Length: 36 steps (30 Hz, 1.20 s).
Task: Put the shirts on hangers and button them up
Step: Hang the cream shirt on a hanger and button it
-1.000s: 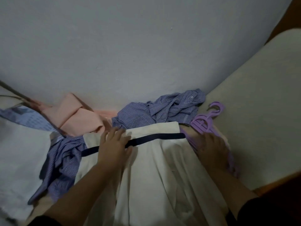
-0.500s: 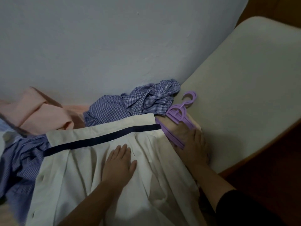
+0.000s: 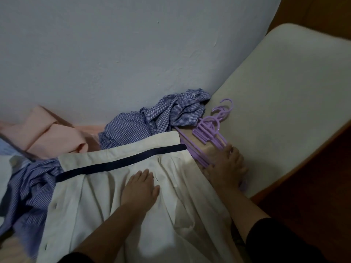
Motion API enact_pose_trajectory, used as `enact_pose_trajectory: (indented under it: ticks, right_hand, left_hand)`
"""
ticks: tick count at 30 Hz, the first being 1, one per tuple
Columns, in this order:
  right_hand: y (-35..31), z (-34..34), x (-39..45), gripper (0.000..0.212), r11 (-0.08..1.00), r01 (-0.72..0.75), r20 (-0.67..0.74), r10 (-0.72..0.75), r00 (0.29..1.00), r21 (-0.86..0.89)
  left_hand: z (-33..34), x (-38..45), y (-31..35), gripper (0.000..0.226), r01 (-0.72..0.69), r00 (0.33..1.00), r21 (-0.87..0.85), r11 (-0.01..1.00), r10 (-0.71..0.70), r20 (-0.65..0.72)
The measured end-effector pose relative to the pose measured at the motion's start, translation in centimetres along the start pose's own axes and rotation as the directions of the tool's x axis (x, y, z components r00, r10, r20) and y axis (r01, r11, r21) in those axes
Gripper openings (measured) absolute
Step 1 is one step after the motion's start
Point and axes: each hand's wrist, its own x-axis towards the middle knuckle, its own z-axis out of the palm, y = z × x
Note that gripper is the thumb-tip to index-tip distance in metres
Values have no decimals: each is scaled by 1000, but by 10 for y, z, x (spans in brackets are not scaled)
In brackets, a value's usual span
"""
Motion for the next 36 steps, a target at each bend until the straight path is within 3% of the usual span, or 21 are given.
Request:
enact_pose_trajectory:
  ticks: [4, 9, 13, 16, 18, 21, 25, 30, 36]
  right_hand:
    - [-3, -2, -2, 91, 991, -97, 51, 92, 994, 97]
    - [-16, 1, -8, 93, 973, -32, 188, -12, 982, 229]
    - [-22, -3, -8, 96, 972, 195, 321, -228, 919, 130]
    - [-20, -12, -1, 97, 949, 309, 286, -313, 906, 58]
    - [-21, -17, 1, 96, 941, 333, 249, -335, 909, 52]
    - [-24, -16, 3, 97, 930, 366, 204, -364, 909, 28]
    - [-24, -8, 10, 99, 915, 404, 199, -398, 895, 16]
    - [-21, 12, 24, 99, 887, 450, 190, -462, 866, 106]
    - [-26, 27, 36, 91, 854, 501, 159, -519, 840, 143]
  left_hand:
    - [-4, 1, 1, 62, -6, 1000, 3, 1000, 6, 15]
    - [-11, -2, -1, 60, -30, 1000, 27, 999, 30, -1]
    - [-15, -3, -5, 57, -53, 998, 37, 998, 54, -18]
    - [-16, -1, -9, 53, -69, 997, 37, 997, 70, -20]
    - [-20, 1, -10, 48, -98, 991, -7, 995, 97, -88]
    - [-34, 9, -6, 45, -127, 940, -136, 982, 76, -333]
    - [-58, 36, -1, 38, -141, 898, -248, 958, 18, -439]
    - [-71, 72, -11, 48, -147, 876, -170, 975, 48, -480]
    - [-75, 102, -22, 58, -177, 854, 144, 974, 224, -469]
